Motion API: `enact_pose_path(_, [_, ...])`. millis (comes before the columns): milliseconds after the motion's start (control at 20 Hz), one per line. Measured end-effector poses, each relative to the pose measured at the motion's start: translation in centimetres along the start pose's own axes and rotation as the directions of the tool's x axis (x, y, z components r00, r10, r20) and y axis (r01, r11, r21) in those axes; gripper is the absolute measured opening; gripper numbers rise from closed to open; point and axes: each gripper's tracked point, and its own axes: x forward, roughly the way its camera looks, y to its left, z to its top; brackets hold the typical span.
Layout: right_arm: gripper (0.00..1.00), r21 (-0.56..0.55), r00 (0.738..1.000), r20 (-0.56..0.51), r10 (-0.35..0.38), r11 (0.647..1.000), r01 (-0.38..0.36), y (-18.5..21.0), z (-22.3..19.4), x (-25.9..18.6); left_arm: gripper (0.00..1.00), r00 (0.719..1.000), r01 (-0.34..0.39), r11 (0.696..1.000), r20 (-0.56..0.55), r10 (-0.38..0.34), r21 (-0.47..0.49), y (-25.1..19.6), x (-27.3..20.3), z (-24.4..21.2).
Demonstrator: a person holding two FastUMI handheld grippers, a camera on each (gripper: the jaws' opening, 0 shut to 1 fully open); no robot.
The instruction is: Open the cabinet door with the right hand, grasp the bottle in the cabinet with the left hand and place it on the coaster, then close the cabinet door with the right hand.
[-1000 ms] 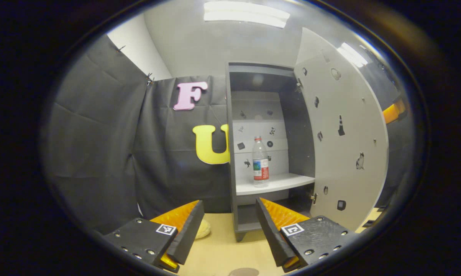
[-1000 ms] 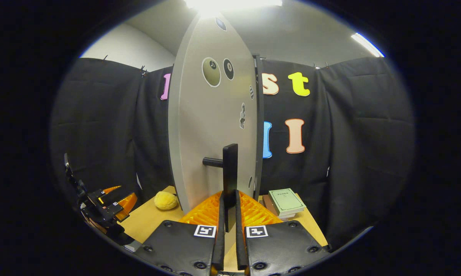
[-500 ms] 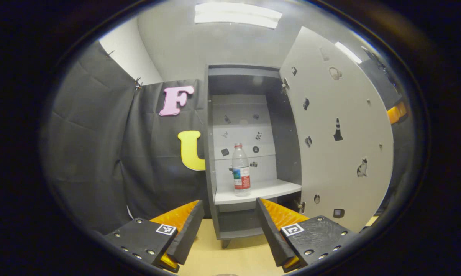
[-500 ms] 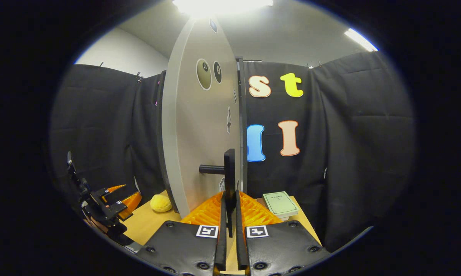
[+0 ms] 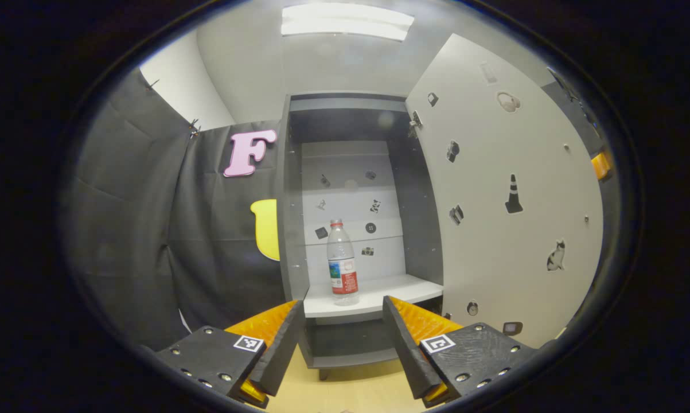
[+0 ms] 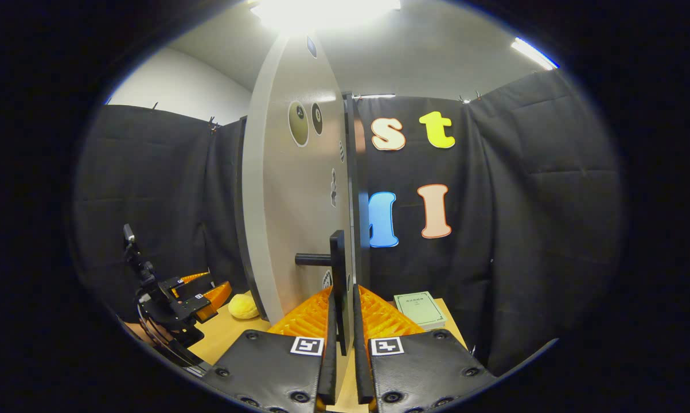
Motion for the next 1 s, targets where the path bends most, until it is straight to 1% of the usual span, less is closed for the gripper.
enact_pose_path(50, [0.14,0.001,1.000,0.004,0.027,1.000,-0.027,0.5,-0.1,-0.4,0.82,1.000,0.000,1.000,-0.002,0.000,0.000,-0.2,0.6,0.1])
enact_pose_path(100, [0.16,-0.003,0.999,0.009,0.042,0.999,-0.042,0.1,0.0,-0.5,0.81,1.000,-0.001,1.000,-0.005,0.001,0.003,-0.4,1.3,0.1])
enact_pose_path(150, [0.21,-0.007,0.999,0.006,0.053,0.999,-0.053,0.0,-0.2,-0.8,0.81,1.000,-0.002,1.000,-0.007,0.002,0.006,-0.7,1.8,0.2])
enact_pose_path(250, [0.24,-0.011,0.997,0.013,0.070,0.997,-0.070,-0.3,-0.2,-1.2,0.81,1.000,-0.003,1.000,-0.007,0.003,0.008,-1.1,3.0,0.3])
enact_pose_path(300, [0.24,-0.013,0.997,0.018,0.077,0.997,-0.077,-0.5,-0.1,-1.8,0.81,1.000,-0.003,1.000,-0.003,0.003,0.010,-1.2,3.5,0.5])
enact_pose_path(350, [0.24,-0.029,0.998,0.028,0.050,0.998,-0.049,-1.5,0.1,-2.2,0.83,1.000,-0.004,1.000,0.000,0.004,0.014,-1.4,4.1,0.7])
enact_pose_path(400, [0.24,-0.045,0.999,0.037,0.018,0.999,-0.016,-2.9,0.4,-2.7,0.81,1.000,-0.004,1.000,0.002,0.004,0.017,-1.7,4.4,0.7])
enact_pose_path(450, [0.29,-0.050,0.999,0.045,-0.011,0.999,0.014,-4.3,0.4,-3.0,0.83,1.000,-0.003,1.000,0.002,0.003,0.018,-2.0,5.1,0.8])
enact_pose_path(500, [0.25,-0.044,0.998,0.052,-0.038,0.998,0.041,-5.3,0.3,-2.9,0.81,1.000,0.000,1.000,0.003,0.000,0.016,-2.2,5.7,0.8])
enact_pose_path(550, [0.29,-0.034,0.997,0.056,-0.062,0.997,0.064,-6.2,0.3,-3.0,0.82,1.000,0.004,1.000,0.005,-0.004,0.012,-2.5,6.4,1.0])
enact_pose_path(650, [0.29,-0.021,0.992,0.060,-0.111,0.993,0.112,-8.4,-0.2,-3.2,0.82,1.000,0.004,1.000,0.012,-0.005,0.010,-2.8,7.8,1.3])
enact_pose_path(700, [0.43,-0.019,0.991,0.061,-0.123,0.992,0.125,-9.3,-0.2,-2.5,0.82,1.000,0.004,1.000,0.014,-0.004,0.014,-2.9,8.5,1.5])
enact_pose_path(800, [0.89,-0.029,0.985,0.055,-0.165,0.986,0.167,-11.0,-1.0,-1.5,0.82,1.000,0.002,1.000,0.017,-0.002,0.026,-2.9,9.9,1.7])
enact_pose_path(850, [0.98,-0.039,0.981,0.050,-0.190,0.981,0.192,-11.8,-1.3,-1.7,0.82,1.000,0.000,1.000,0.018,0.000,0.029,-2.8,10.3,1.9])
enact_pose_path(900, [0.96,-0.046,0.976,0.045,-0.211,0.976,0.213,-12.8,-1.7,-1.0,0.84,1.000,-0.001,1.000,0.017,0.001,0.030,-2.8,10.8,2.0])
enact_pose_path(950, [0.96,-0.044,0.974,0.040,-0.223,0.973,0.225,-13.6,-2.0,-0.5,0.83,1.000,-0.003,1.000,0.011,0.003,0.030,-2.7,11.7,2.2])
enact_pose_path(1000, [0.96,-0.038,0.973,0.033,-0.229,0.972,0.230,-14.0,-2.4,0.1,0.81,1.000,-0.008,1.000,0.004,0.008,0.025,-2.4,12.7,2.1])
